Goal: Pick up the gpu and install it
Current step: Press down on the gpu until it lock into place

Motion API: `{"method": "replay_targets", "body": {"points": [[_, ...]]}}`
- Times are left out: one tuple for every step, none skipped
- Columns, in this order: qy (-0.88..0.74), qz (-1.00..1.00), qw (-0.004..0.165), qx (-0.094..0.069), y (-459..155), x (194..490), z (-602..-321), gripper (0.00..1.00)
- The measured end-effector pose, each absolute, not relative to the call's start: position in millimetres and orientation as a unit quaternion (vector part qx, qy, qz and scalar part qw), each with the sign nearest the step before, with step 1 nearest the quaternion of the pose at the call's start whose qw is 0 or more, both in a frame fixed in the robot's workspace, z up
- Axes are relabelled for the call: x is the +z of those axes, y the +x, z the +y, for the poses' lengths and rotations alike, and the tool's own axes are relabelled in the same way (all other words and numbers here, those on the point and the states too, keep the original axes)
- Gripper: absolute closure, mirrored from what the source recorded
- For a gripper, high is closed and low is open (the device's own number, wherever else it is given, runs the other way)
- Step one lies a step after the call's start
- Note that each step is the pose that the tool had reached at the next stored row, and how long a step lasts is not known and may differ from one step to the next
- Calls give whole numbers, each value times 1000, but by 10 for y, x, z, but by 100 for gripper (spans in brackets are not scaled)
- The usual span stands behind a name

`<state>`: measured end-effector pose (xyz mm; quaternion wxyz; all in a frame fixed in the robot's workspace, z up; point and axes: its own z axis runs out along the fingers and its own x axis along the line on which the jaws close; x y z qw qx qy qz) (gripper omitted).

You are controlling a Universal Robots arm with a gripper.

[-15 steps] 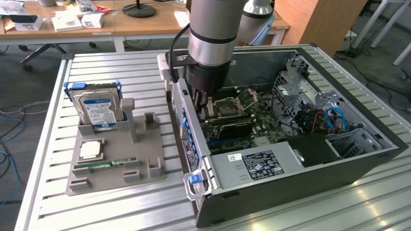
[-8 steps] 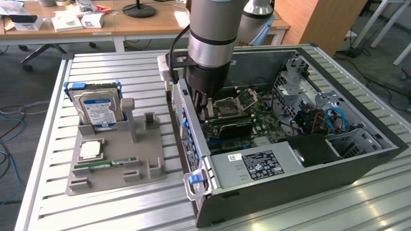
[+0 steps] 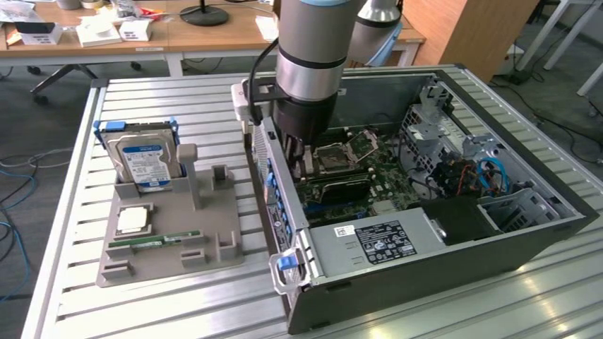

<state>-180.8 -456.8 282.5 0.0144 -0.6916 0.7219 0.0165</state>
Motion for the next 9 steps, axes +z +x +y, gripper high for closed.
{"method": "replay_targets", "body": {"points": [[-692,722,14,16,-1808,2822,-4568,89],[-692,722,14,16,-1808,2819,-4568,89],[-692,722,14,16,-1808,2815,-4568,89],[-692,722,14,16,-1808,2812,-4568,89],[-692,722,14,16,-1808,2810,-4569,89],[-692,722,14,16,-1808,2810,-4568,89],[-692,722,14,17,-1805,2809,-4568,89],[-692,722,14,17,-1801,2808,-4569,89],[-692,722,14,17,-1799,2809,-4568,89]]}}
